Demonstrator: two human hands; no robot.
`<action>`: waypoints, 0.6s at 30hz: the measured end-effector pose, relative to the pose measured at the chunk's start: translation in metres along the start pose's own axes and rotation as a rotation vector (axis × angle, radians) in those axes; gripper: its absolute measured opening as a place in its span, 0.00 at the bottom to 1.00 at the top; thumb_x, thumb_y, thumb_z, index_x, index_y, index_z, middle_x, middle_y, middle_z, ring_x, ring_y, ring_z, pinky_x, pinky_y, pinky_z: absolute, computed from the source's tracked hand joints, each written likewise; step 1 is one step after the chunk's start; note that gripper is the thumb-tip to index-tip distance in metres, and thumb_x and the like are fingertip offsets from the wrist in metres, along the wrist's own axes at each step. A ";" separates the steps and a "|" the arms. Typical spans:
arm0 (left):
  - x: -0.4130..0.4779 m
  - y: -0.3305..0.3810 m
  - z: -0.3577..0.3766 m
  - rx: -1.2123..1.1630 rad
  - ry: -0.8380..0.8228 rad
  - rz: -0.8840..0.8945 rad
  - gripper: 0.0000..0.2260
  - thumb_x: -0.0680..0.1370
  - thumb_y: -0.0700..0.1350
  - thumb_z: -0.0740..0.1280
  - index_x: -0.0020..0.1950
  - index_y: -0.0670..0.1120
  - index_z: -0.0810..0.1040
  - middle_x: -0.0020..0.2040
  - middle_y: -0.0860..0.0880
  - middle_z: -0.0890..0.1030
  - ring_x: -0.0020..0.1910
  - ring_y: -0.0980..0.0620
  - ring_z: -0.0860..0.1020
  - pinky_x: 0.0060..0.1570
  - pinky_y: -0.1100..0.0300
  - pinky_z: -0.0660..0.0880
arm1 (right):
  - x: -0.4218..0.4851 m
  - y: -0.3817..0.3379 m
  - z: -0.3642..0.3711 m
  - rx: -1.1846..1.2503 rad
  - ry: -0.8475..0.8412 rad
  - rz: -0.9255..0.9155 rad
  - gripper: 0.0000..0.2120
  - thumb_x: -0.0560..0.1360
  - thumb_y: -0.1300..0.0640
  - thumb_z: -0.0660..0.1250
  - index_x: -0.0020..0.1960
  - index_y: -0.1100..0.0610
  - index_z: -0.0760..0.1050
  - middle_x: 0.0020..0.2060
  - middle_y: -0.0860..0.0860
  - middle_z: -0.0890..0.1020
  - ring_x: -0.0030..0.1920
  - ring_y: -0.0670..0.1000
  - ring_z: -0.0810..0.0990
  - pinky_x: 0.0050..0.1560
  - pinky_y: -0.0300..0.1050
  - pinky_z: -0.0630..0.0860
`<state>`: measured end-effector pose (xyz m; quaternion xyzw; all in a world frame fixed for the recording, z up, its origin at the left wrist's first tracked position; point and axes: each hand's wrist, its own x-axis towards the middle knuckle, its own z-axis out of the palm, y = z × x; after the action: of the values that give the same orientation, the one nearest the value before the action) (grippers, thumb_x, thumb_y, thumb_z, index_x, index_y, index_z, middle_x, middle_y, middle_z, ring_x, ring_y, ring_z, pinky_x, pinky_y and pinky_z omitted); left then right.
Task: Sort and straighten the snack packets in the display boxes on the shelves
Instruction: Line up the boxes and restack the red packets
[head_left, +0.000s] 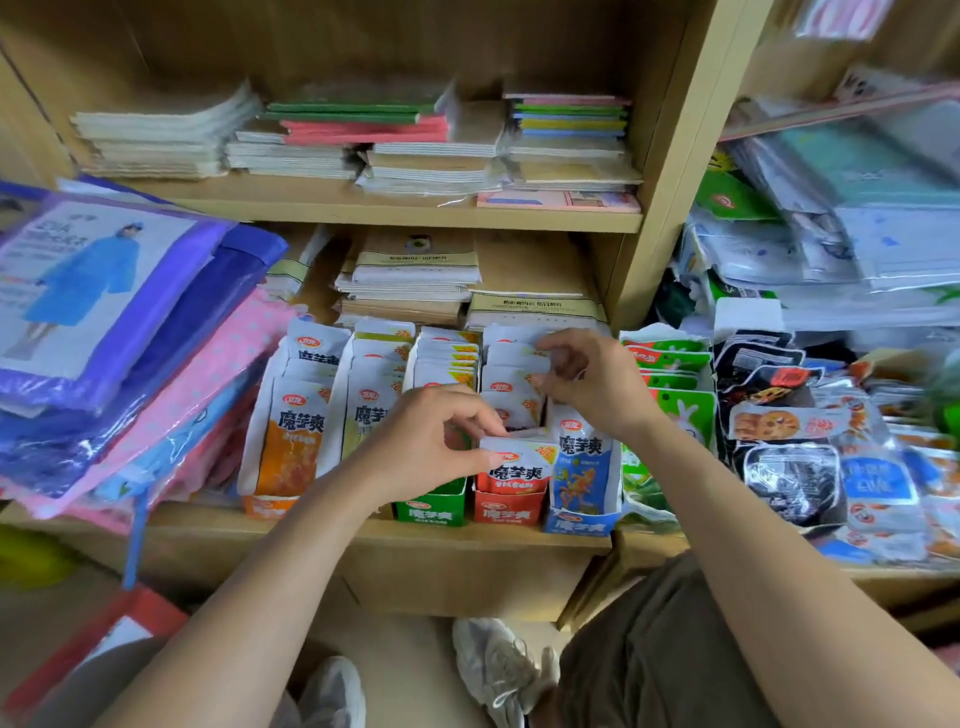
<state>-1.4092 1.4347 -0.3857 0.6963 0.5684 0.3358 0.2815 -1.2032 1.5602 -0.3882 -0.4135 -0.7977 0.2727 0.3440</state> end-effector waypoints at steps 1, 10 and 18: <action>-0.004 0.002 -0.001 -0.010 -0.020 -0.015 0.09 0.72 0.42 0.78 0.51 0.50 0.86 0.49 0.58 0.84 0.49 0.62 0.82 0.47 0.63 0.80 | 0.003 0.000 0.000 -0.022 0.015 -0.017 0.16 0.69 0.61 0.80 0.55 0.58 0.82 0.41 0.54 0.78 0.35 0.46 0.75 0.37 0.28 0.70; -0.022 0.007 -0.002 -0.028 -0.042 -0.029 0.08 0.70 0.44 0.79 0.48 0.52 0.88 0.46 0.60 0.86 0.48 0.61 0.84 0.47 0.67 0.80 | 0.010 0.002 -0.004 -0.075 -0.053 -0.060 0.12 0.66 0.57 0.82 0.45 0.55 0.80 0.35 0.47 0.81 0.35 0.47 0.79 0.35 0.32 0.73; -0.015 0.004 0.009 0.199 0.191 0.007 0.16 0.73 0.48 0.78 0.59 0.58 0.83 0.50 0.66 0.82 0.50 0.63 0.80 0.50 0.73 0.74 | 0.002 -0.006 -0.003 0.247 -0.145 -0.069 0.07 0.70 0.64 0.78 0.39 0.59 0.81 0.34 0.54 0.84 0.33 0.48 0.80 0.36 0.41 0.77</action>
<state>-1.4022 1.4194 -0.3903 0.6877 0.6206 0.3435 0.1547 -1.2047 1.5597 -0.3815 -0.3197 -0.7946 0.3860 0.3426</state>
